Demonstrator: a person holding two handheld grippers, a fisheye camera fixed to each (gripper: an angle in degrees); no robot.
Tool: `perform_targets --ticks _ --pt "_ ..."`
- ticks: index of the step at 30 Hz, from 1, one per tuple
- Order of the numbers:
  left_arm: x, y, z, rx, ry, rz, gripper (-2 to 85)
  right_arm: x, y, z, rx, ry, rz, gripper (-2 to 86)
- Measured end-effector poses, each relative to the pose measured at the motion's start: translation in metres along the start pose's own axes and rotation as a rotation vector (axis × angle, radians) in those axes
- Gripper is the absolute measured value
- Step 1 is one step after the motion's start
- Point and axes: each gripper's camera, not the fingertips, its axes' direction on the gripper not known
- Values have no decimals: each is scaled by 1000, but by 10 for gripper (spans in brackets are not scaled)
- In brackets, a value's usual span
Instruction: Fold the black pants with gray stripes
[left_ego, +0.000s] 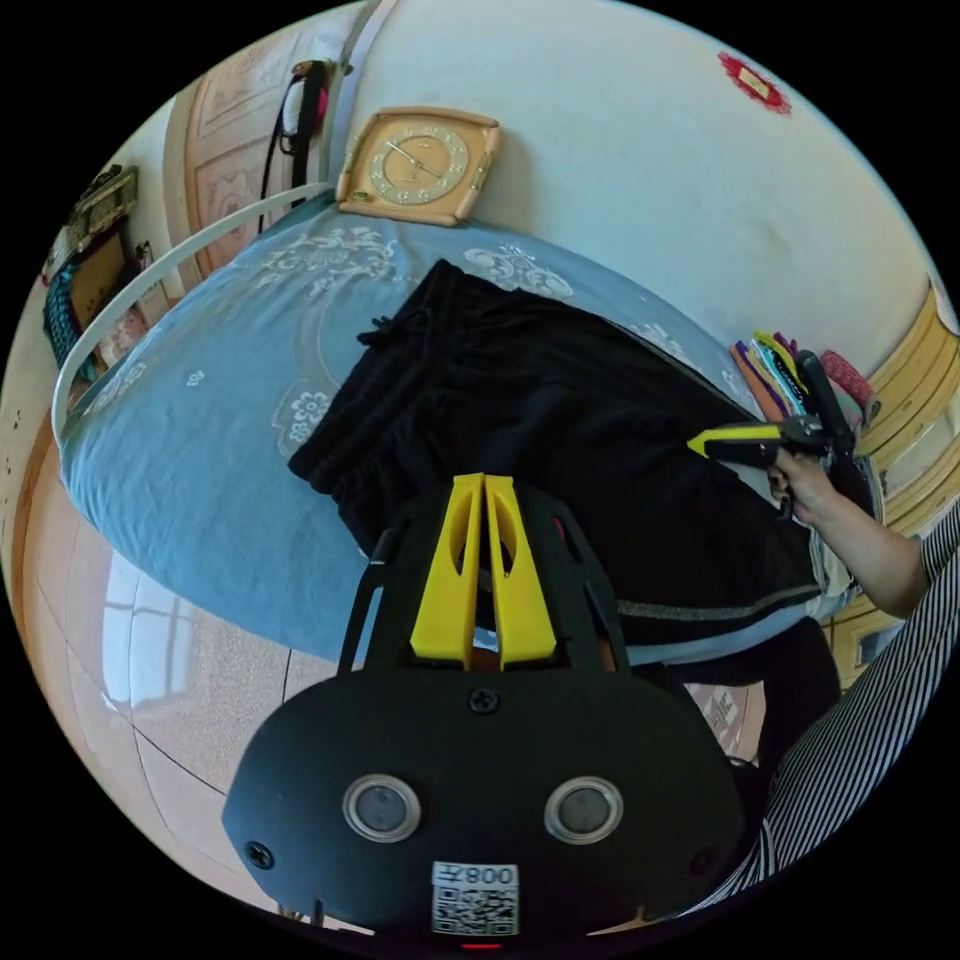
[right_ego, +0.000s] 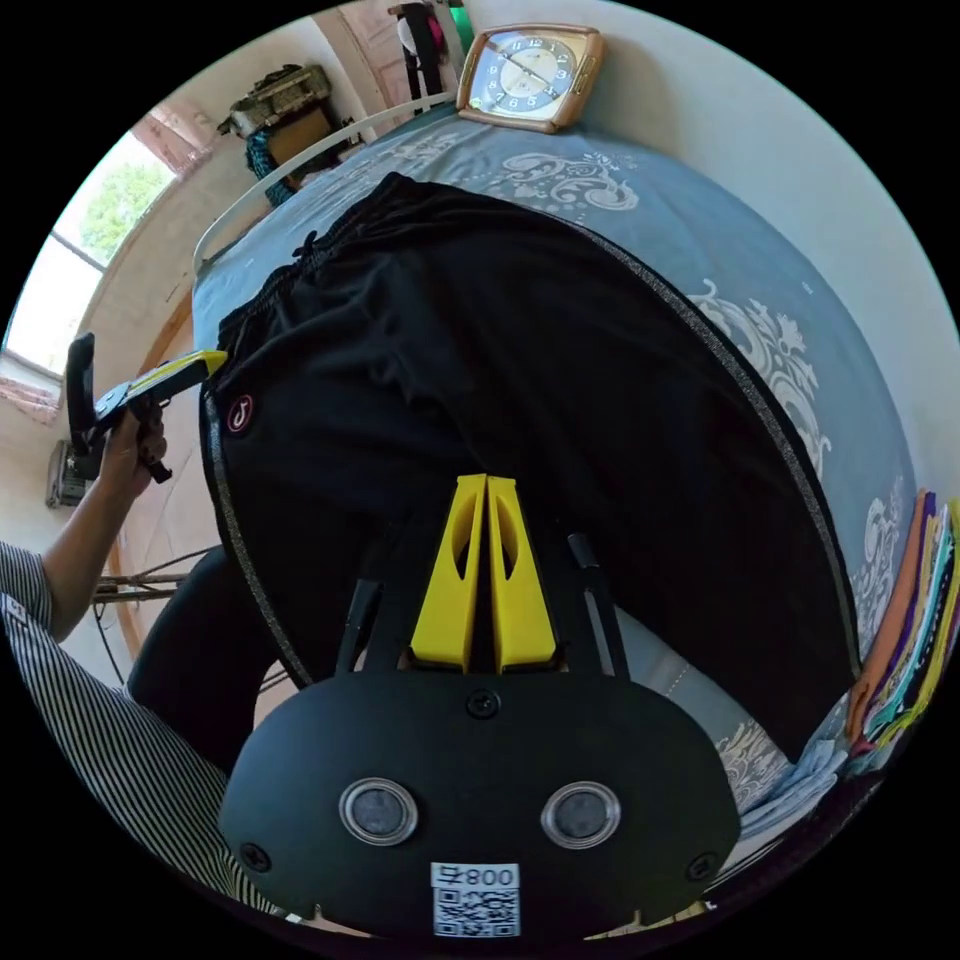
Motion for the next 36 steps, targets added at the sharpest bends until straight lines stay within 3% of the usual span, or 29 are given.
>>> perform_targets --ticks 8,18,25,29,32,36 --pt "5 -22 -7 0 49 -43 3 70 2 2 42 -234 191 1" --pt "29 -114 -22 152 177 66 40 82 25 -7 62 -301 113 2" --pt "51 -183 -3 90 202 114 60 104 26 -14 88 -329 109 1" --pt "65 -202 22 -62 151 104 55 101 31 6 -6 -253 90 0" --pt "73 -216 13 -14 186 88 48 110 39 2 38 -337 123 1" --pt "91 -253 4 42 166 133 53 110 37 -22 125 -299 80 1"
